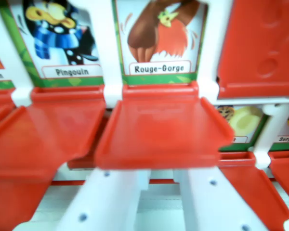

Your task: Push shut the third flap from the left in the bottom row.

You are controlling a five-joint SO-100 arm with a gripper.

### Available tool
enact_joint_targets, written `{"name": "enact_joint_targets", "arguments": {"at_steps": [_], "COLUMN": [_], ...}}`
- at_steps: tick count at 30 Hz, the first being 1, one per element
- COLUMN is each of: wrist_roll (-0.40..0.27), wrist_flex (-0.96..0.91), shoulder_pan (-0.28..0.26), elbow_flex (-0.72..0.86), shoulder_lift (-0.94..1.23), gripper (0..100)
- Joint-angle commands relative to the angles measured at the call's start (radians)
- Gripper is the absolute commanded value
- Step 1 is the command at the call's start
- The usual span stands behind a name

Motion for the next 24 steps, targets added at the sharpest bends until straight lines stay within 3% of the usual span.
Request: {"name": "enact_joint_targets", "arguments": {"at_steps": [1, 13, 24], "wrist_roll": [0.003, 0.029, 0.005], "wrist_flex": [0.029, 0.293, 0.643], "shoulder_pan": [-0.005, -0.023, 0.002], "elbow_flex": [-0.100, -0.078, -0.169], "shoulder_lift": [0.138, 0.437, 0.706], "gripper": [0, 0, 0]}}
